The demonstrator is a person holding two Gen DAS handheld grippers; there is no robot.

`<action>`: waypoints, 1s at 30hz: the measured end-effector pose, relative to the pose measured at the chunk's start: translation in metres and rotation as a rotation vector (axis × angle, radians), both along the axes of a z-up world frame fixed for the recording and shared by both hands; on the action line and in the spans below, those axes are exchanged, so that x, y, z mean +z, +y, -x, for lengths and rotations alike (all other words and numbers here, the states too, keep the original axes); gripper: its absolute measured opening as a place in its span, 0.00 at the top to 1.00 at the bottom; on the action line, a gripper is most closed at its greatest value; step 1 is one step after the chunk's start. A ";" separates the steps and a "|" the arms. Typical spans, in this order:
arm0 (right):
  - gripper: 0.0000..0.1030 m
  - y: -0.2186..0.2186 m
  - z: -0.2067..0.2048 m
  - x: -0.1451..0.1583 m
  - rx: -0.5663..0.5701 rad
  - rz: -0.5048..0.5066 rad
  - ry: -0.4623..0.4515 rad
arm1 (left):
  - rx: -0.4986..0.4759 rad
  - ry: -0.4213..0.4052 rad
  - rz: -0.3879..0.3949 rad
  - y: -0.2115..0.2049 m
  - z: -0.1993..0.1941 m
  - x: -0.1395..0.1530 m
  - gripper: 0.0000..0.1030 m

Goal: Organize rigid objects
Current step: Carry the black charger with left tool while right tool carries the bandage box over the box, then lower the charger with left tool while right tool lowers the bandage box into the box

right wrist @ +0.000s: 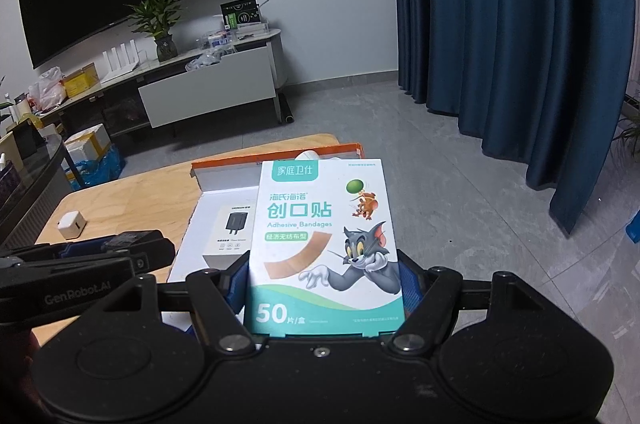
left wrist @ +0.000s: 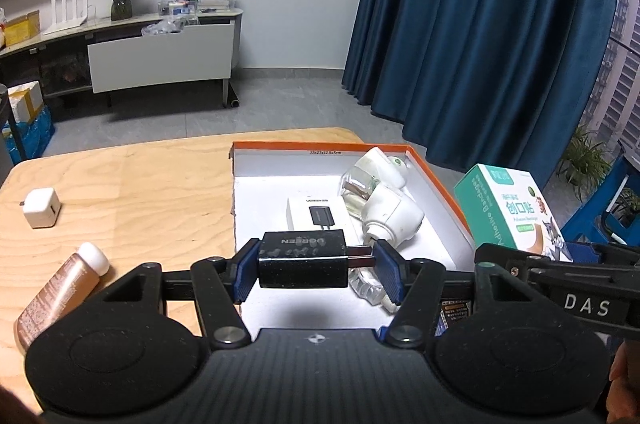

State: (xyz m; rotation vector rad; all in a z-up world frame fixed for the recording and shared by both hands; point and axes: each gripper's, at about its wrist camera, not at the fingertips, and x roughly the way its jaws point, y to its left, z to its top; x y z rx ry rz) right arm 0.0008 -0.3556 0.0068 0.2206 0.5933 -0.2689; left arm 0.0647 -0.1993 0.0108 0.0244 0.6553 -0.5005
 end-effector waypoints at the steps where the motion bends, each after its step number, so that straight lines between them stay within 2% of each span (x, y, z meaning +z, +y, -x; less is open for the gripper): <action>1: 0.19 -0.001 -0.002 0.001 -0.004 -0.001 0.003 | -0.003 0.002 -0.002 -0.001 -0.002 0.001 0.41; 11: 0.19 -0.014 -0.012 0.002 -0.042 -0.025 0.035 | -0.037 0.015 -0.003 -0.013 -0.022 0.006 0.41; 30: 0.18 -0.012 -0.034 -0.007 -0.016 -0.044 0.081 | -0.044 0.044 -0.023 -0.023 -0.040 0.002 0.41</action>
